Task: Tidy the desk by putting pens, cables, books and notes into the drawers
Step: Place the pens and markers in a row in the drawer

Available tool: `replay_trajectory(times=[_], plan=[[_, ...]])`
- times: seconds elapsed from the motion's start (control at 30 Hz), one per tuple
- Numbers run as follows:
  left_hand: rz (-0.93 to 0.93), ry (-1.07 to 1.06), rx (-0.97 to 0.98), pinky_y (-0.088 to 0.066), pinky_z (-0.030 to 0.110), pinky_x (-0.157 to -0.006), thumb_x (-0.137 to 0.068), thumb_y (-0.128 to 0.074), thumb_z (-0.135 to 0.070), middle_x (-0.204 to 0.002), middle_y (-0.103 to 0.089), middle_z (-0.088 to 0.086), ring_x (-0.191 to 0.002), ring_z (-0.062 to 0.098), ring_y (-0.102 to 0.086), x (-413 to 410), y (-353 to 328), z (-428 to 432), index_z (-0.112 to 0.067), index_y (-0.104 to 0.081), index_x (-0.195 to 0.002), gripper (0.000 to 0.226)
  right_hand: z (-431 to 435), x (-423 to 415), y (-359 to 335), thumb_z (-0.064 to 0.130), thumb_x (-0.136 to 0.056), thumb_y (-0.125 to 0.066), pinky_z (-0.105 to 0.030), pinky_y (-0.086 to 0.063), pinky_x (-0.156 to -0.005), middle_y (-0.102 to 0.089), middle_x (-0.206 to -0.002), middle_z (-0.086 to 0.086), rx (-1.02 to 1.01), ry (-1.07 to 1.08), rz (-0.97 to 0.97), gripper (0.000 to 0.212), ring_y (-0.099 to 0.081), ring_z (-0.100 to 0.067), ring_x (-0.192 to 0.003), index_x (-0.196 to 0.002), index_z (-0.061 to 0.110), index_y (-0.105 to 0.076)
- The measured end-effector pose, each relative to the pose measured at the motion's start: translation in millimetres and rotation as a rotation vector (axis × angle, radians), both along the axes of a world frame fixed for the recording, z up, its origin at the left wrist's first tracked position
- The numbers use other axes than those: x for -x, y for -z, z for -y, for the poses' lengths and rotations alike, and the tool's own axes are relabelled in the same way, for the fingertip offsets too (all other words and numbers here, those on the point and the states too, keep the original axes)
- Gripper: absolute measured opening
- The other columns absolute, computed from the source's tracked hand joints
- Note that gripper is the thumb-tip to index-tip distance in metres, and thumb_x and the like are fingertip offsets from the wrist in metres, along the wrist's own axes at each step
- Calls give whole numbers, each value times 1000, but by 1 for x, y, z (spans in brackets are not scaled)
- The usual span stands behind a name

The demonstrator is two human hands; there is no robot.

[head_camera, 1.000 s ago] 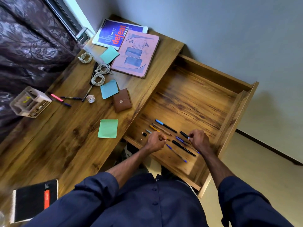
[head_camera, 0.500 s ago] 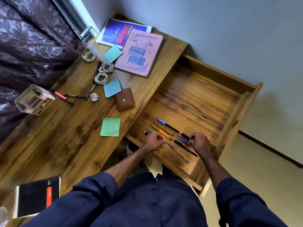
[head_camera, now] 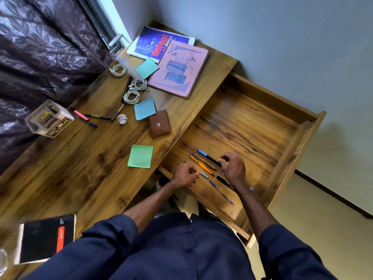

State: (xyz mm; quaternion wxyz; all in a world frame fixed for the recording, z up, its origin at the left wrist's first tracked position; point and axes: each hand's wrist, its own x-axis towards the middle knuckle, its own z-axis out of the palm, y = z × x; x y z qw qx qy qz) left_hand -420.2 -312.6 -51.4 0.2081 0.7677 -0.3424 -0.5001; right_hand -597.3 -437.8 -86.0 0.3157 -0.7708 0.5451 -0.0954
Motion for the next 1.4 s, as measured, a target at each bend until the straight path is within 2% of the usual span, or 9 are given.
replay_trajectory(times=[0.13,0.23,0.37,0.57,0.73,0.83,1.0,1.13,1.4], plan=[[67,-43,67,-58,21,-57,-95,-68,-16,-93,-74,-1,-73,11,-73,-22,-12,-10,-15,-71,-101,8,-8,-47,-14,26,-85,-75,-33,-52,-70,-66,-85,2,-2,-67,122,5,-61,-14,-78,-87,21,-73],[95,-98,136,-57,19,-59,-95,-66,-12,-96,-75,-1,-79,11,-71,-48,-19,-19,-15,-72,-101,10,-19,-83,-28,20,-82,-79,-33,-53,-71,-69,-83,1,13,-161,221,5,-62,-15,-77,-85,18,-75],[141,-226,198,-61,23,-70,-93,-67,-13,-93,-75,-6,-79,8,-72,-92,-32,-36,-18,-74,-101,11,-30,-130,-48,22,-84,-78,-27,-54,-67,-70,-88,1,75,-286,275,7,-62,-9,-74,-88,16,-74],[99,-463,240,-61,39,-62,-92,-59,-3,-88,-76,5,-63,15,-69,-165,-39,-62,-14,-71,-91,17,-43,-202,-64,23,-81,-79,-35,-53,-66,-70,-80,-1,81,-349,252,8,-63,-14,-70,-82,17,-75],[95,-605,272,-58,31,-57,-91,-59,-2,-86,-77,7,-59,14,-68,-220,-38,-90,-16,-71,-89,18,-65,-266,-82,21,-81,-79,-32,-50,-63,-70,-75,3,94,-503,243,7,-61,-11,-65,-77,18,-74],[72,-677,260,-53,24,-51,-93,-57,0,-91,-76,11,-54,7,-63,-249,-37,-105,-8,-70,-96,15,-84,-304,-88,23,-82,-79,-29,-50,-59,-70,-74,5,74,-571,250,9,-60,-8,-64,-78,18,-74],[139,-801,191,-61,30,-58,-92,-63,-10,-85,-77,-5,-65,11,-72,-287,-36,-136,-19,-72,-92,13,-107,-360,-88,30,-82,-79,-24,-51,-57,-74,-79,9,71,-671,177,8,-65,-2,-65,-82,23,-74],[195,-859,110,-62,32,-72,-88,-67,-14,-87,-76,-5,-76,12,-72,-312,-25,-156,-24,-72,-87,11,-114,-401,-84,29,-84,-78,-30,-56,-59,-75,-84,10,60,-754,81,7,-66,-1,-67,-85,23,-76],[460,-770,41,-49,27,-88,-95,-62,-15,-119,-61,-1,-107,15,-58,-343,-16,-160,-18,-59,-119,24,-107,-487,-81,39,-85,-76,-28,-52,-55,-75,-78,3,64,-743,-25,17,-70,-13,-68,-81,22,-75]])
